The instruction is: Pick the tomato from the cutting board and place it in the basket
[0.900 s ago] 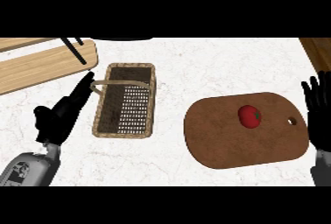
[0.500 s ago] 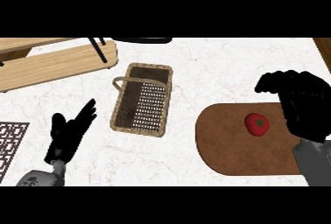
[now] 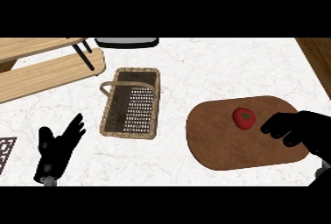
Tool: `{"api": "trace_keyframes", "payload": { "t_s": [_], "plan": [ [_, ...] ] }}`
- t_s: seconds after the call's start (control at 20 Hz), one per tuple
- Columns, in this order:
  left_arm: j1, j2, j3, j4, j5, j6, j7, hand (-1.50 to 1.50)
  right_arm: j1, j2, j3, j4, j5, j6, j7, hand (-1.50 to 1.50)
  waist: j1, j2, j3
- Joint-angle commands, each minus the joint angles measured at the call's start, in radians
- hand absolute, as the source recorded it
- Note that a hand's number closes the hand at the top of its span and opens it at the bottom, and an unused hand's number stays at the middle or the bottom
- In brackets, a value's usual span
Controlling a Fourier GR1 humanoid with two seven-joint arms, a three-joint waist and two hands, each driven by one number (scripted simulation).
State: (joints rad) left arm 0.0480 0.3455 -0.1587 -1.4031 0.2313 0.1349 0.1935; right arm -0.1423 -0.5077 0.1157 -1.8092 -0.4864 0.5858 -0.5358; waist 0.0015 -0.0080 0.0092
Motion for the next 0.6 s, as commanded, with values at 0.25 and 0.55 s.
{"api": "trace_keyframes", "payload": {
  "t_s": [0.25, 0.55],
  "plan": [
    [0.066, 0.026, 0.024, 0.035, 0.022, -0.027, 0.024, 0.00, -0.041, -0.296, -0.369, 0.119, 0.256, -0.015, -0.153, -1.50, -0.010, 0.011, -0.007],
    [0.056, -0.010, -0.005, 0.042, -0.003, -0.015, 0.019, 0.00, -0.119, -0.527, -0.453, 0.297, 0.307, 0.085, -0.236, -1.50, 0.012, 0.016, -0.008]
  ]
}}
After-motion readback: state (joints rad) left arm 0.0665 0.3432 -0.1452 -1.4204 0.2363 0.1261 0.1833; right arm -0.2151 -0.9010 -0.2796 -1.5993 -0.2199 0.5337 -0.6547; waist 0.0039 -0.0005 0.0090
